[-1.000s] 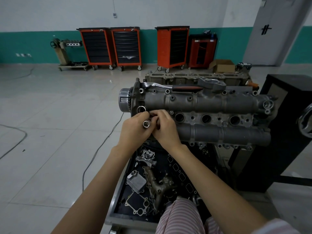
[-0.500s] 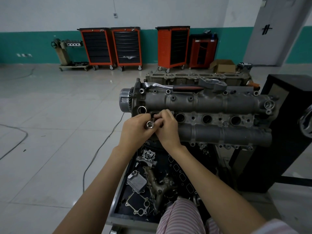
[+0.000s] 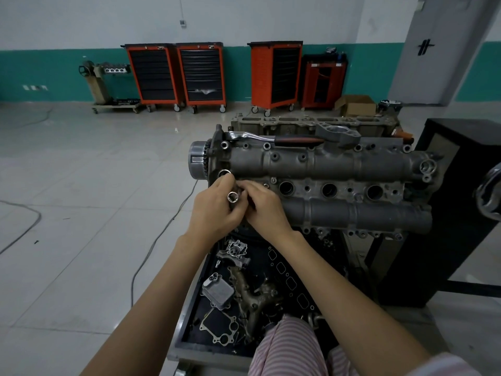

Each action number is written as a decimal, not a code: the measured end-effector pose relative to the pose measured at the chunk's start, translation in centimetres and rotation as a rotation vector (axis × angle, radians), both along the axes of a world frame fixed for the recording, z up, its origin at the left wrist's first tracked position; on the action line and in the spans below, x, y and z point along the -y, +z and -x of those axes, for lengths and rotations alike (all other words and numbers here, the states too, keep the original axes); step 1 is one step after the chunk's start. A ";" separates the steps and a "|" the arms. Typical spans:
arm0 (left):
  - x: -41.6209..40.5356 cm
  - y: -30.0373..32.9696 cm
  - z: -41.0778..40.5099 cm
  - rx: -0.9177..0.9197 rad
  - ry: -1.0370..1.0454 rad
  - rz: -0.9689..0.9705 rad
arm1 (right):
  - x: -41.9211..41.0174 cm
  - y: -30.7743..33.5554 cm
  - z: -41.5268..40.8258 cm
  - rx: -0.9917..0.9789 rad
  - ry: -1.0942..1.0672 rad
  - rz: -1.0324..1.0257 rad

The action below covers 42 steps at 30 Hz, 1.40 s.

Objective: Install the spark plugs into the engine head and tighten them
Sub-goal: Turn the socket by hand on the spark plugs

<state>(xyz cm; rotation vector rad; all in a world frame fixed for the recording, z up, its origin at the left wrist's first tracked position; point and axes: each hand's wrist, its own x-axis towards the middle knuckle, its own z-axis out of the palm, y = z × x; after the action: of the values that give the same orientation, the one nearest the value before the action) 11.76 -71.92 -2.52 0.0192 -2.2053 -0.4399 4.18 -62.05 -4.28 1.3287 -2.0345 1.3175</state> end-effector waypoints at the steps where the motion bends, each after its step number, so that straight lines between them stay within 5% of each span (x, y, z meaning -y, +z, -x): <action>1: -0.1 0.0 0.0 0.002 0.004 -0.002 | 0.0 0.1 0.1 0.042 0.004 0.028; 9: -0.4 0.5 0.2 -0.041 0.018 0.026 | 0.8 0.3 -0.1 0.230 -0.066 0.158; 18: 0.2 -0.1 0.0 -0.022 -0.023 0.057 | -0.1 0.2 0.0 -0.014 -0.019 -0.105; 28: -0.4 0.5 0.1 -0.014 0.003 -0.009 | 0.8 0.5 0.2 0.194 -0.070 0.115; 35: 0.0 0.1 0.0 -0.015 -0.012 0.003 | 0.2 0.4 0.1 0.034 -0.036 -0.105; 42: 0.2 0.2 -0.2 0.006 -0.057 -0.020 | -0.3 0.4 0.1 0.013 0.029 -0.046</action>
<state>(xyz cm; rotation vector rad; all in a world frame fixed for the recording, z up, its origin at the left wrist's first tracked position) 11.94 -72.08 -2.33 -0.0319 -2.2116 -0.4944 4.08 -61.79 -3.87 1.3782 -2.0735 1.3017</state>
